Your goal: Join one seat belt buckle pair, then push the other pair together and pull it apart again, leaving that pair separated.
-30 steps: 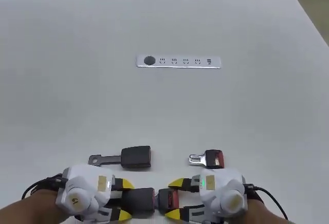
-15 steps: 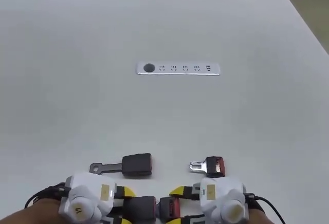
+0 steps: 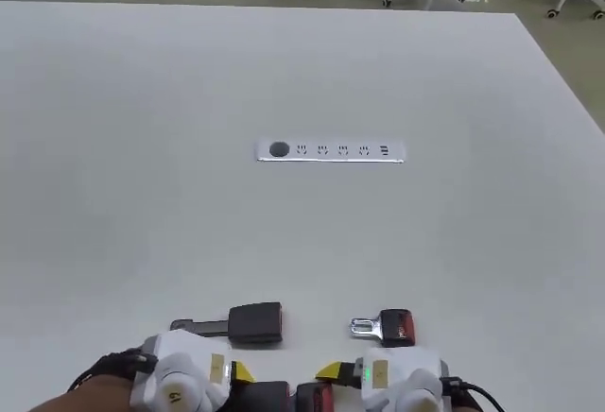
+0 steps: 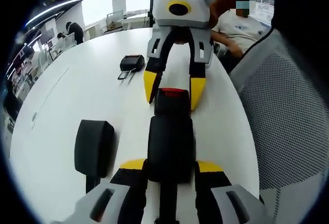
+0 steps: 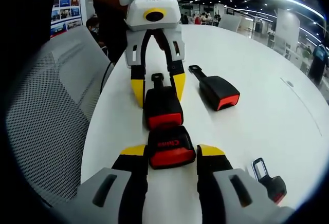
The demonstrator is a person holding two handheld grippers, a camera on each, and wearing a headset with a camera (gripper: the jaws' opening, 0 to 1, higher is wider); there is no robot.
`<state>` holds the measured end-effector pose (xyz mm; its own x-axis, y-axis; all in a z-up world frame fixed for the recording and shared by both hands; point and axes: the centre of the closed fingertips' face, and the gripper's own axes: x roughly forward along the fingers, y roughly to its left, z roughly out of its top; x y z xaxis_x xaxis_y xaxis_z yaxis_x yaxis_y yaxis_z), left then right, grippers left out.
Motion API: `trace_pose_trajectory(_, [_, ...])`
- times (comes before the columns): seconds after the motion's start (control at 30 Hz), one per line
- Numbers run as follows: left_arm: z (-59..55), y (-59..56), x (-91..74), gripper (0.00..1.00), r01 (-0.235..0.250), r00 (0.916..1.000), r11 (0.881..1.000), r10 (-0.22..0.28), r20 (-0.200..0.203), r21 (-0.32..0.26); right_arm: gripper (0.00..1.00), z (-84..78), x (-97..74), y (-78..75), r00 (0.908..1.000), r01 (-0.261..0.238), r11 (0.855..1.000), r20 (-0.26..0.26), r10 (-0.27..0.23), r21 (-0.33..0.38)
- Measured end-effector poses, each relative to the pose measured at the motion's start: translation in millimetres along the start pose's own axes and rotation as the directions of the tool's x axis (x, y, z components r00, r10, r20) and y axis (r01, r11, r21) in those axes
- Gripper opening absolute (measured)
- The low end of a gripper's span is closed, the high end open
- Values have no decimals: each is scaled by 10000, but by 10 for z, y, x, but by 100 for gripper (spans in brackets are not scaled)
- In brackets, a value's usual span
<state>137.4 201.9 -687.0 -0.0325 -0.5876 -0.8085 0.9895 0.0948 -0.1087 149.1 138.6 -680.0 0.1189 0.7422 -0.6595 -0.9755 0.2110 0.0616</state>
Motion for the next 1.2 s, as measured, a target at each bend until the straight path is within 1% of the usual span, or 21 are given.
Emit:
trace_pose_trajectory(0.03, [14, -4, -13, 43, 3, 10000, 9993, 0, 96, -370, 39, 27, -17, -12, 9998, 96, 9995, 183, -102, 312])
trace_pose_trajectory(0.07, [21, 23, -25, 50, -67, 9999, 9997, 71, 157, -243, 43, 58, -35, -13, 9994, 46, 9991, 350, -61, 420])
trace_pose_trajectory(0.1, [42, 19, -57, 55, -88, 9996, 9995, 96, 283, -292, 46, 87, -69, -40, 9988, 116, 9993, 474, -133, 351])
trace_pose_trajectory(0.13, [75, 24, -74, 58, -173, 9987, 9983, 199, 468, -564, 48, 117, -89, -50, 9981, 152, 9991, 587, -175, 405])
trace_pose_trajectory(0.17, [129, 18, -112, 62, -131, 9970, 9957, 200, 750, -917, 53, 170, -117, -81, 9959, 288, 9985, 838, -326, 469])
trace_pose_trajectory(0.2, [160, 26, -139, 64, -171, 9957, 9942, 266, 886, -1064, 57, 193, -136, -100, 9948, 363, 9978, 935, -414, 555])
trace_pose_trajectory(0.23, [176, 42, -167, 69, -247, 9949, 9939, 350, 950, -1073, 61, 214, -157, -112, 9938, 382, 9971, 1013, -448, 661])
trace_pose_trajectory(0.27, [207, 56, -204, 71, -347, 9934, 9936, 461, 1055, -1075, 63, 234, -186, -124, 9927, 376, 9952, 1107, -475, 900])
trace_pose_trajectory(0.3, [225, 58, -226, 73, -369, 9925, 9934, 492, 1121, -1088, 63, 245, -208, -129, 9925, 400, 9949, 1116, -503, 924])
trace_pose_trajectory(0.33, [253, 56, -258, 74, -398, 9918, 9930, 528, 1162, -1115, 62, 238, -231, -142, 9925, 554, 9951, 1038, -638, 817])
trace_pose_trajectory(0.4, [284, 84, -297, 78, -524, 9896, 9915, 675, 1267, -1189, 63, 249, -267, -137, 9925, 538, 9951, 1048, -623, 828])
trace_pose_trajectory(0.47, [343, 117, -336, 85, -674, 9844, 9883, 883, 1520, -1371, 64, 246, -291, -141, 9927, 634, 9947, 977, -712, 809])
trace_pose_trajectory(0.53, [387, 110, -367, 85, -615, 9824, 9863, 869, 1654, -1529, 67, 237, -315, -159, 9928, 741, 9938, 878, -813, 825])
trace_pose_trajectory(0.63, [370, 145, -386, 84, -829, 9831, 9869, 1038, 1509, -1384, 70, 261, -383, -209, 9902, 925, 9925, 972, -1001, 798])
trace_pose_trajectory(0.73, [393, 183, -432, 85, -988, 9800, 9849, 1211, 1578, -1422, 71, 264, -432, -269, 9884, 1053, 9902, 999, -1143, 913])
trace_pose_trajectory(0.83, [431, 276, -514, 87, -1303, 9728, 9813, 1542, 1731, -1420, 71, 264, -515, -372, 9852, 1284, 9873, 1017, -1377, 934])
trace_pose_trajectory(0.9, [435, 344, -557, 88, -1505, 9689, 9779, 1750, 1748, -1451, 73, 257, -569, -451, 9823, 1476, 9850, 1029, -1566, 897])
trace_pose_trajectory(0.97, [448, 387, -594, 90, -1569, 9665, 9756, 1837, 1792, -1537, 75, 229, -622, -540, 9798, 1641, 9817, 994, -1736, 969])
trace_pose_trajectory(1.03, [452, 421, -615, 90, -1614, 9654, 9747, 1885, 1802, -1548, 76, 217, -660, -599, 9780, 1736, 9791, 982, -1841, 1062])
trace_pose_trajectory(1.1, [446, 458, -633, 90, -1605, 9663, 9737, 1884, 1753, -1618, 75, 189, -704, -670, 9768, 1863, 9772, 877, -1954, 1022])
trace_pose_trajectory(1.2, [426, 544, -667, 89, -1737, 9665, 9741, 1968, 1645, -1449, 77, 123, -768, -791, 9763, 1935, 9750, 768, -2024, 1092])
